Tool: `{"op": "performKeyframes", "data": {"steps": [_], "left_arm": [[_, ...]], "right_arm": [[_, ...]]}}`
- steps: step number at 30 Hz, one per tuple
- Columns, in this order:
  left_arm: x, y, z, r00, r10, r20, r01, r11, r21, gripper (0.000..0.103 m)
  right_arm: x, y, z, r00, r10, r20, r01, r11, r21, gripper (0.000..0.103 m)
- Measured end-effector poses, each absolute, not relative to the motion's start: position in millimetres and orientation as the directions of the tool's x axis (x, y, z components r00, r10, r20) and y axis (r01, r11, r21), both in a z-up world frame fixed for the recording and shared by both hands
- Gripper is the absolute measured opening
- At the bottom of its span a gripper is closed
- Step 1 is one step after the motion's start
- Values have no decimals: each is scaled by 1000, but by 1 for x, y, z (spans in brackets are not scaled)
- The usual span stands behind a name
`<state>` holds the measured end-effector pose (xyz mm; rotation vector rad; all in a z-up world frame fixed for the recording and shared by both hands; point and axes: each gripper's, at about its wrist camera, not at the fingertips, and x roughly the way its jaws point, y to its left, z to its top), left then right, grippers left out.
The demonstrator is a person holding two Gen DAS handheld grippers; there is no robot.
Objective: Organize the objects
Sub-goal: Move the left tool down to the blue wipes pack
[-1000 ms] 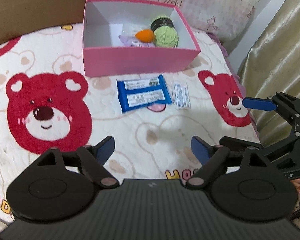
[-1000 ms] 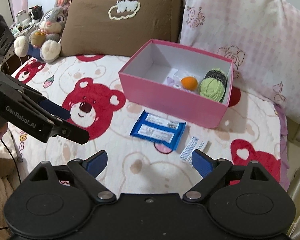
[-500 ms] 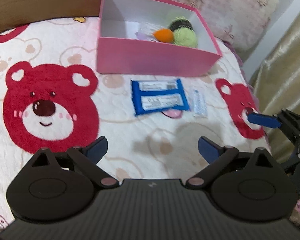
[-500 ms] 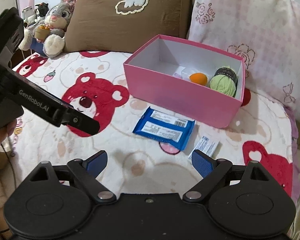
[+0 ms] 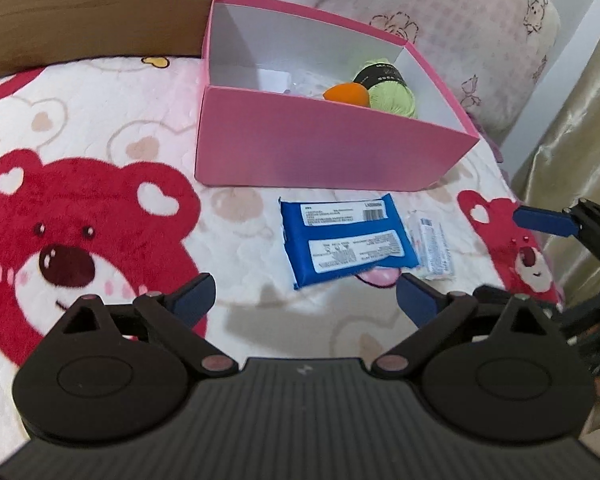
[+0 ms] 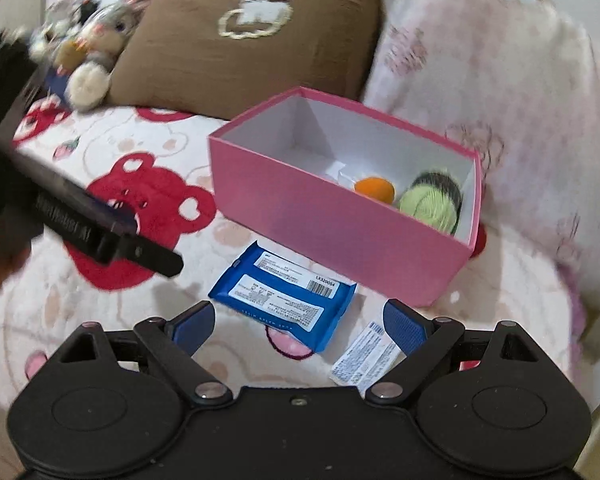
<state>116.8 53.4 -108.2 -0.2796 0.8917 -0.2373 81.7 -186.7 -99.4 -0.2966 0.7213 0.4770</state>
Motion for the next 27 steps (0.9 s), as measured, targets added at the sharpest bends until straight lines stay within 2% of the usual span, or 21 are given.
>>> {"op": "performKeyframes", "data": {"steps": [2,4,6,9,12,16,17,22,24,27], "left_arm": [[121,52,-113,617,-303,-727,80,942,-325,98],[128,52,-122,615,-328,-717,54,925,-377,97],[138,54,-132,605,-354,-713,16,901,-434,96],[148,48,-143,609,-338,-718,2,905,-425,94],[153,41,-151,623,-337,-706,12,907,-422,84],[158,34,-166,594,-357,-721,20,903,-429,58],[159,33,-170,589,-354,-726,21,905,-425,54],[157,33,-182,607,-325,-725,41,924,-381,51],[156,32,-180,615,-322,-720,46,926,-374,48],[156,30,-180,619,-330,-713,63,925,-374,33]], "right_arm": [[95,-193,-107,627,342,-700,-491,871,-14,93],[109,-198,-117,613,346,-710,-451,891,45,93],[121,-203,-129,600,343,-722,-410,908,90,87],[137,-210,-143,573,355,-739,-352,921,169,79],[147,-212,-152,545,370,-753,-326,920,217,69],[154,-205,-161,525,362,-770,-334,920,205,60],[155,-203,-164,520,362,-774,-338,919,203,58],[165,-201,-175,466,414,-781,-286,907,310,57],[166,-199,-176,470,404,-784,-274,912,306,55],[166,-193,-177,491,357,-794,-261,931,257,55]]}}
